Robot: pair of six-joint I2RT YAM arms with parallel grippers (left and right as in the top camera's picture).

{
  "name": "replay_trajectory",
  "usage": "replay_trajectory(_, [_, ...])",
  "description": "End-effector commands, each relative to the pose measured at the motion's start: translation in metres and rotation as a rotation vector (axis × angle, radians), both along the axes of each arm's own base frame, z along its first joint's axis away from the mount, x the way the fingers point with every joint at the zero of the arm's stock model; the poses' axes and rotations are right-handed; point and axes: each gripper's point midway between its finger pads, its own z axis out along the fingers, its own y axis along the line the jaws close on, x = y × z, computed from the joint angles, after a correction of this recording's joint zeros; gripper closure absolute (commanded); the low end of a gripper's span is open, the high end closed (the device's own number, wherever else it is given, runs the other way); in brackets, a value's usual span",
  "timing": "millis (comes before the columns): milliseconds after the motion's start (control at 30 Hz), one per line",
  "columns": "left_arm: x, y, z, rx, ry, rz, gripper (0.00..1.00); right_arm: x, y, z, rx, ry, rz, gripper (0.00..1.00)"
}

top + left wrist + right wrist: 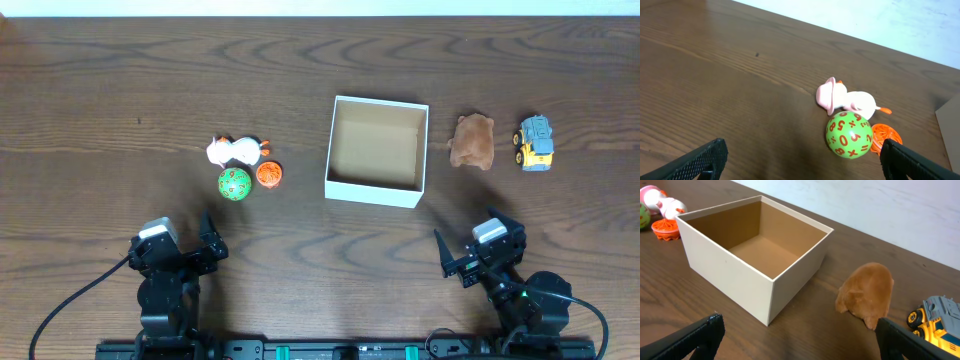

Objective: Pack container

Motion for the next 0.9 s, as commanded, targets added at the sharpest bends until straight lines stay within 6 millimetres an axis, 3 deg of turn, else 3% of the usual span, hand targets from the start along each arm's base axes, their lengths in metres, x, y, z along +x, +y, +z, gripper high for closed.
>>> replay_trajectory(0, [0.0, 0.0, -0.01, 0.001, 0.019, 0.001, 0.02, 0.0, -0.001, 0.0, 0.009, -0.002, -0.008, 0.01])
replay_trajectory(400, [0.001, -0.007, -0.008, -0.013, 0.025, -0.038, 0.02, -0.003, 0.012, 0.01, 0.194, 0.033, 0.033, 0.01])
replay_trajectory(467, [0.001, -0.014, 0.006, -0.026, 0.001, -0.079, 0.02, -0.003, 0.012, 0.018, 0.214, 0.021, 0.028, 0.01])
replay_trajectory(667, [0.003, -0.014, 0.057, -0.026, -0.022, -0.082, 0.02, 0.005, -0.002, 0.069, 0.197, -0.012, -0.054, 0.01])
replay_trajectory(867, [0.024, -0.015, 0.09, -0.03, 0.108, -0.08, 0.02, 0.035, -0.016, 0.107, 0.176, 0.188, -0.152, 0.01])
